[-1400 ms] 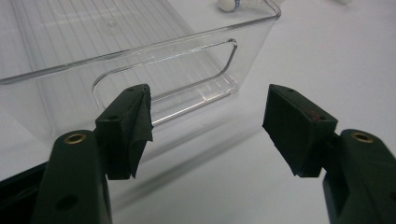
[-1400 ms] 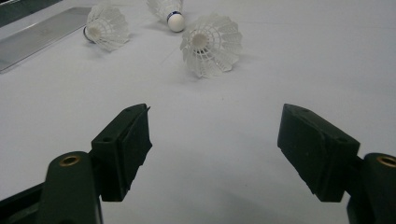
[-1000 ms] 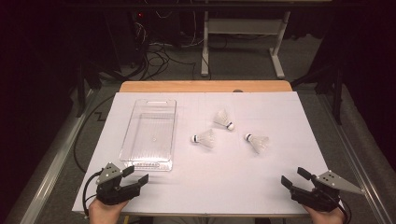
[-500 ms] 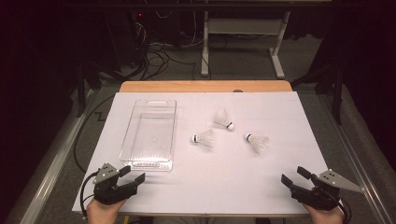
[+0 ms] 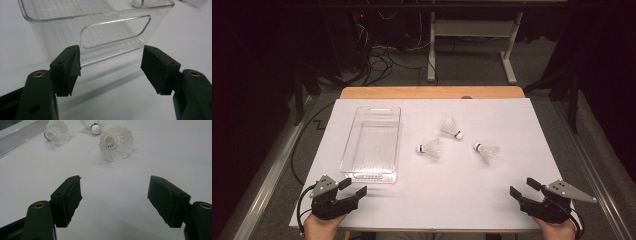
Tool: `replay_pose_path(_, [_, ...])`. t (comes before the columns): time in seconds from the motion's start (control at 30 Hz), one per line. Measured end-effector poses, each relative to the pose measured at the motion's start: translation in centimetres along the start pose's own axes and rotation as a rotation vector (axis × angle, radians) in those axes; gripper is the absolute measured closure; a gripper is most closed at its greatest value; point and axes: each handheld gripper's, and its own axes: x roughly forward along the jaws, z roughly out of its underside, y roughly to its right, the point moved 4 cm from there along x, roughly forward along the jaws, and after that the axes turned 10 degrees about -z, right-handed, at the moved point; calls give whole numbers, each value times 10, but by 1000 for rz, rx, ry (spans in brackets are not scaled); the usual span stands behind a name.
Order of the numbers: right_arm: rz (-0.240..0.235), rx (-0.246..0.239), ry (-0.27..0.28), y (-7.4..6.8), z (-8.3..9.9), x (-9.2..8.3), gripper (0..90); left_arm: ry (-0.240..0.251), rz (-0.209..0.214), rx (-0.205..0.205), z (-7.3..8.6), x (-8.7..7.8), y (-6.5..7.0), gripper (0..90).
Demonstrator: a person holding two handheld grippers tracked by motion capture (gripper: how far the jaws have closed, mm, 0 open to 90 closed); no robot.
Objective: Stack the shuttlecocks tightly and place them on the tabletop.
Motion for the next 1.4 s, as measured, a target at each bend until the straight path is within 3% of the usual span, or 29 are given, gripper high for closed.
replay_pose_path(0.7, [2, 8, -25, -7, -15, 15, 278, 22, 11, -16, -1, -5, 0, 329])
replay_pose_path(1.4, [-13, 16, -74, -12, -31, 46, 314, 18, 2, 14, -1, -4, 5, 325])
